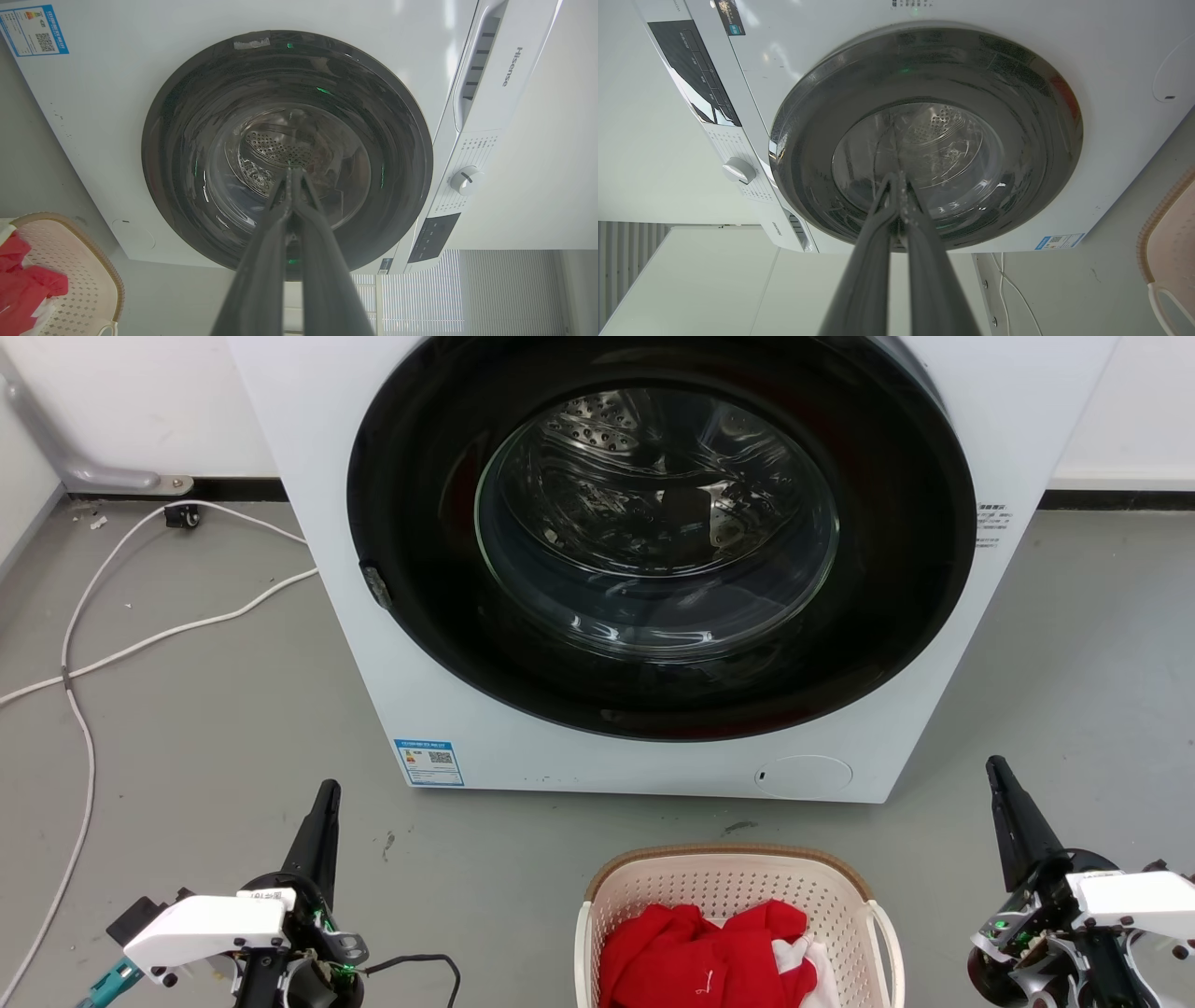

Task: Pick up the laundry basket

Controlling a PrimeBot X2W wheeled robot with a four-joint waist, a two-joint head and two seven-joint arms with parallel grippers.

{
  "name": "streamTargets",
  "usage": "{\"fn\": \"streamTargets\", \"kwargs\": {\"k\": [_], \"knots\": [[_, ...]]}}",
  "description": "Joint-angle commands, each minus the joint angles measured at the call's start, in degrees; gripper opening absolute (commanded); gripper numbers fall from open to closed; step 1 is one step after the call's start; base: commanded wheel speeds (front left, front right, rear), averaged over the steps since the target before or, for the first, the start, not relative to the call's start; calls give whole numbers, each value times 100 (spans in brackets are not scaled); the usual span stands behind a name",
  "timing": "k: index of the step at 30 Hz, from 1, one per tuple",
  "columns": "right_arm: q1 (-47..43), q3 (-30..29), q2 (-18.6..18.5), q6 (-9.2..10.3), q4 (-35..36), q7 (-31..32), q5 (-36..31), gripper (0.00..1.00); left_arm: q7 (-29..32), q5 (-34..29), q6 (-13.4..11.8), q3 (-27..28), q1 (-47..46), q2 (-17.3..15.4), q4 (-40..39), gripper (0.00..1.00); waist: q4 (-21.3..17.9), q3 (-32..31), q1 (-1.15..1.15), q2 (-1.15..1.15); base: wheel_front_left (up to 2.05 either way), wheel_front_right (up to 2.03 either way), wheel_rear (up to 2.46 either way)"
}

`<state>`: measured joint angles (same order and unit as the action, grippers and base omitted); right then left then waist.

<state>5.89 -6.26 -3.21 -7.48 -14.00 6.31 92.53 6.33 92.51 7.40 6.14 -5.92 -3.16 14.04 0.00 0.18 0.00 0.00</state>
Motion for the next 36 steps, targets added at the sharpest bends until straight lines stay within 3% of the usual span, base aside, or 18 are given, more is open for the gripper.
{"fn": "streamTargets", "kwargs": {"k": [1, 25, 26, 32, 36], "knots": [[65, -8, 20, -2, -6, 9, -30, 0, 4, -14, 16, 21, -59, 3, 6, 0, 0, 0, 0, 0, 0, 0, 0], [67, -17, 26, -2, -6, 19, -42, 0, 13, -23, 17, 32, -60, 9, 6, 0, 0, 0, 0, 0, 0, 0, 0], [0, -10, 7, 0, -1, 2, -1, 100, 6, -8, 0, 9, -2, 8, 1, 100, 0, 0, 0, 0, 0, 0, 0], [-163, 19, 23, 0, -127, -78, -42, 100, -73, -48, -5, -15, 143, 40, 97, 100, 0, 1, 0, 0, 0, 0, 0], [-197, -3, 23, 0, -53, -195, -376, 100, -189, -391, -33, 37, 158, 39, -21, 100, -1, 4, 0, 0, 0, 0, 0]]}}
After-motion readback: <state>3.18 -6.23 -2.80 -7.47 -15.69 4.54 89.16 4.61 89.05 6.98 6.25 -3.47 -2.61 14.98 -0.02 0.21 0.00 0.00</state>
